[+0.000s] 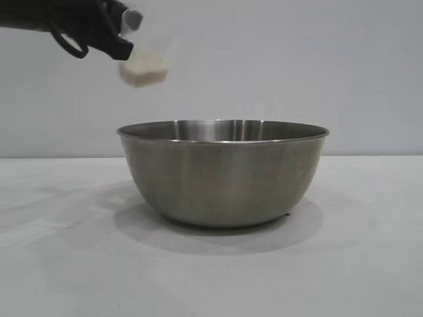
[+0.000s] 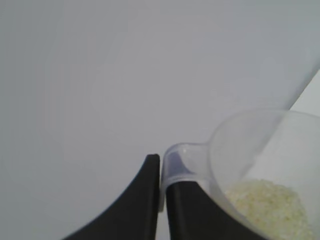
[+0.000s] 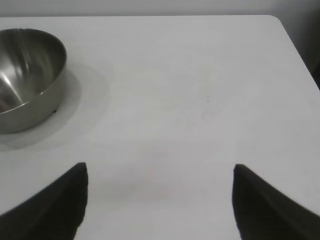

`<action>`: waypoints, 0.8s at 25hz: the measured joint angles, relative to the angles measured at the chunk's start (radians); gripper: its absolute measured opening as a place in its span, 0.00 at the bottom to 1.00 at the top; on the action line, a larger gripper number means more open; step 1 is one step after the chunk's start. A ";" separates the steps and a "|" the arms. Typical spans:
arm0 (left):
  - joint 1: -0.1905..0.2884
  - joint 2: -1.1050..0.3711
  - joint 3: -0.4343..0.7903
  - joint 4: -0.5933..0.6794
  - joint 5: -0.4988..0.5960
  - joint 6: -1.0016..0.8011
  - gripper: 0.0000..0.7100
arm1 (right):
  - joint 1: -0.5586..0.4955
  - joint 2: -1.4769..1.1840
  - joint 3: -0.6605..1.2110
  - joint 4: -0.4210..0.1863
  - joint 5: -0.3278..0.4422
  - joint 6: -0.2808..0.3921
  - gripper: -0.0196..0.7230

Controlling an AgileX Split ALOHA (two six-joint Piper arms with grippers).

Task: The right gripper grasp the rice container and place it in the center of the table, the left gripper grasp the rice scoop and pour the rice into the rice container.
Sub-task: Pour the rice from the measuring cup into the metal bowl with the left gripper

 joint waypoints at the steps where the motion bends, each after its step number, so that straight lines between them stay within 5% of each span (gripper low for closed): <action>1: 0.000 0.000 0.000 0.034 -0.002 0.034 0.00 | 0.000 0.000 0.000 0.000 0.000 0.000 0.74; 8: -0.002 0.000 0.000 0.183 -0.002 0.273 0.00 | 0.000 0.000 0.000 0.000 0.000 0.000 0.74; 20: -0.107 0.000 0.000 0.190 -0.002 0.728 0.00 | 0.000 0.000 0.000 0.000 0.000 0.000 0.74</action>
